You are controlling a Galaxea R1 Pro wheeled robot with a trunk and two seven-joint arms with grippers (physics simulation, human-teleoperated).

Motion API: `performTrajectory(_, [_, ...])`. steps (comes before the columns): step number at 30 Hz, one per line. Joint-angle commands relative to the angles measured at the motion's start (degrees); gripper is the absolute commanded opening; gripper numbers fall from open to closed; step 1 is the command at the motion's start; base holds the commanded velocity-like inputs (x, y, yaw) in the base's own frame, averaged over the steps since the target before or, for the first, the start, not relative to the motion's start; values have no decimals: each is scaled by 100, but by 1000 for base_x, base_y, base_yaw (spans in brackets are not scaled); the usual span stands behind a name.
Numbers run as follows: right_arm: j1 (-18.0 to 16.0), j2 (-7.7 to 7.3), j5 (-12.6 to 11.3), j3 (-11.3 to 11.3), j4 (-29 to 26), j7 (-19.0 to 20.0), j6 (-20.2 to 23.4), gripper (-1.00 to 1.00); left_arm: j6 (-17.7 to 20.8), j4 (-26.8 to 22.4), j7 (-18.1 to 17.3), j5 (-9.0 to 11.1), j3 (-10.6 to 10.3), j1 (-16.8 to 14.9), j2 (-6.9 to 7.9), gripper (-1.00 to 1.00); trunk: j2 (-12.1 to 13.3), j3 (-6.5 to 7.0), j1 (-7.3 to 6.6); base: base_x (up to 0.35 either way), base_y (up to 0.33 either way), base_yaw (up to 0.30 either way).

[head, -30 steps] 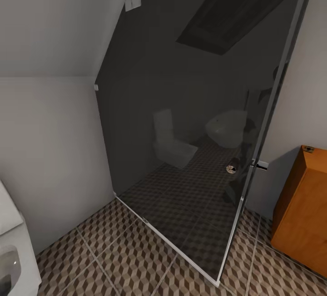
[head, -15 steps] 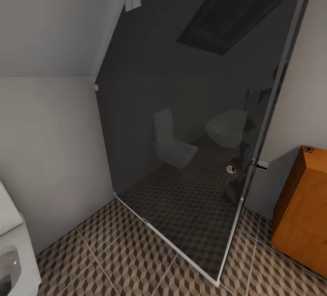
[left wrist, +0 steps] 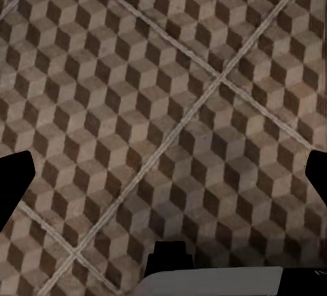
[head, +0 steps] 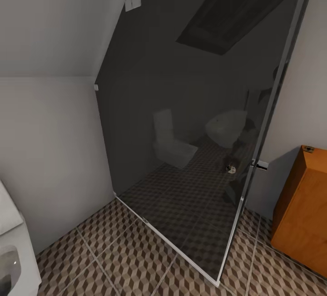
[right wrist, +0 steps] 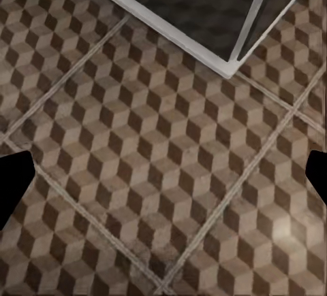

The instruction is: Take the four mousetraps from the cabinet in the bathroom and place them on the bathroom floor. Make sure all four end up on the same floor surface, and ensure that at least two of them are either under or directly next to the same bathroom sink.

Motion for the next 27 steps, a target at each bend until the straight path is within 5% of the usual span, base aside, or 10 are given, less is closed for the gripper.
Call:
performTrajectory(1, [-3, -2, 4, 4, -95, -2, -22, 100, -10, -76, 2, 1, 5, 3, 6, 100, -3, -5, 0, 0, 0, 0])
performTrajectory(14, [-3, -16, 5, 12, -442, -5, -267, 100, -99, -299, -17, 23, 5, 3, 173, 100, -3, -5, 0, 0, 0, 0])
performTrajectory(23, [-3, -17, 5, 10, -441, -5, -364, 100, -911, 96, -16, 36, 7, 3, 200, 100, -3, -5, 0, 0, 0, 0])
performTrajectory(27, [-3, -17, 5, 10, -441, -5, -365, 100, -943, 112, -18, 36, 7, 3, 200, 100, -3, -5, 0, 0, 0, 0])
